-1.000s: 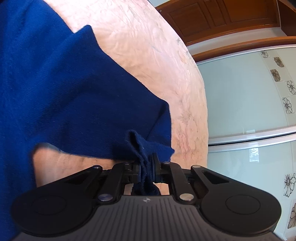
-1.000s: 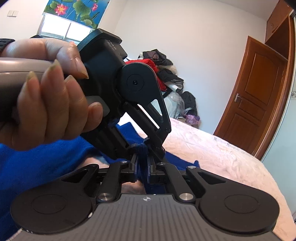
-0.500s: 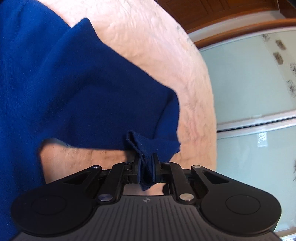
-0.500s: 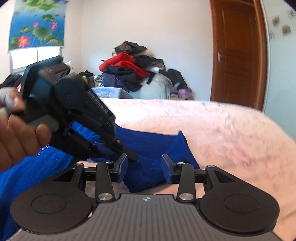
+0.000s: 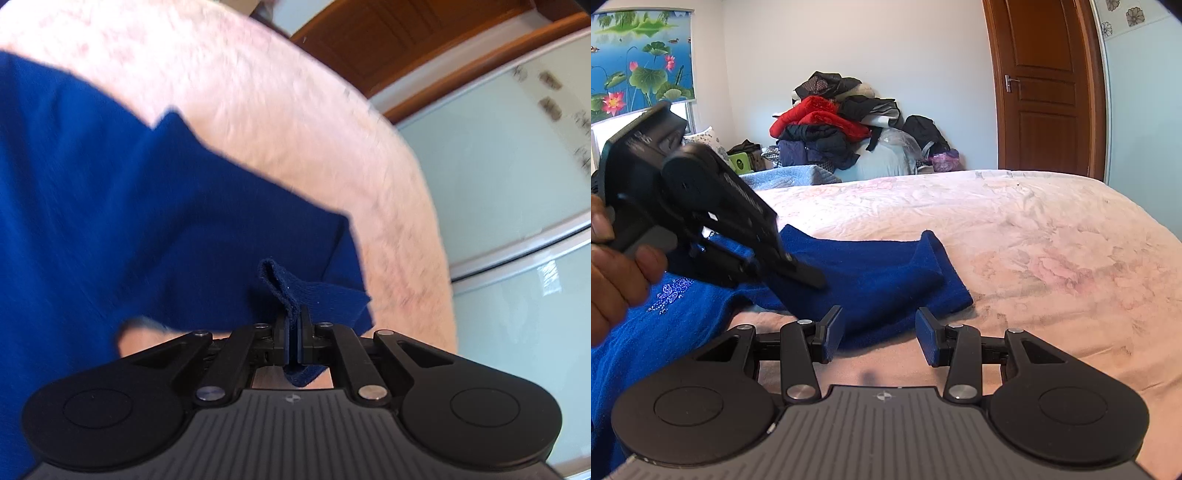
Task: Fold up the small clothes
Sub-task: 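Carry the sleeve with the left tool across the sweater body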
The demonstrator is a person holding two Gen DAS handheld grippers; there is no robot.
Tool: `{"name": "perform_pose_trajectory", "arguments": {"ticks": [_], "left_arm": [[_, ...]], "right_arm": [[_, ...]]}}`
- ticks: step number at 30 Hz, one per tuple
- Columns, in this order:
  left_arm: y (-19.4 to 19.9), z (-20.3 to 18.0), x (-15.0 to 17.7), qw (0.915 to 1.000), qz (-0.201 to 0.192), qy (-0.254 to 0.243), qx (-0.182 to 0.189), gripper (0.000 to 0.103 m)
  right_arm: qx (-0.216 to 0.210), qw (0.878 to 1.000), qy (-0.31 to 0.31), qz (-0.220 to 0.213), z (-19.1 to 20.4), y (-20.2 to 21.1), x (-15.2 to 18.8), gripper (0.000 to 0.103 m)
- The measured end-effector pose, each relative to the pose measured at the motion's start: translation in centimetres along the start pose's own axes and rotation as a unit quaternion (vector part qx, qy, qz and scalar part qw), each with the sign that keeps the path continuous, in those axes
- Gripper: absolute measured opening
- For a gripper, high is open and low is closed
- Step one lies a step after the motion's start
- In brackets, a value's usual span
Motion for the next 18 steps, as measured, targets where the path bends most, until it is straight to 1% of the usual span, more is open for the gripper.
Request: {"name": "perform_pose_trajectory", "arguments": {"ticks": [4,7,11,14,18], "left_arm": [[4.6,1.0,-2.3,0.9985,-0.055,-0.003,0.004,0.003],[8.3,3.1,-4.0,0.9954,-0.096,0.005,-0.009,0.003],[12.2,7.3,-5.1,0.9907,-0.128,0.015,-0.045,0.003],[13.9,10.9,-5.2,0.9869,-0.137,0.029,-0.081,0.003],[16.1,15.8,-4.9,0.9787,-0.152,0.063,-0.123,0.003]], "right_arm": [[-0.003,1.000,0.002,0.004,0.0,0.0,-0.1,0.050],[-0.006,1.000,0.002,0.011,0.1,-0.2,0.0,0.051],[-0.015,1.000,0.006,0.022,0.6,-0.7,0.2,0.052],[-0.021,0.999,0.009,0.027,1.0,-1.0,0.3,0.052],[-0.028,0.999,0.021,0.033,1.7,-1.2,0.3,0.053]]}}
Point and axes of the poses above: each gripper's, at about its wrist camera, not at the fingertips, and y roughly against the way its jaws point, z to its left, x to its underside, the point moved 5 cm from there along -y, roughly the way its jaws point, and after that the axes turned 5 degrees about -x, right-handed, at the moved point
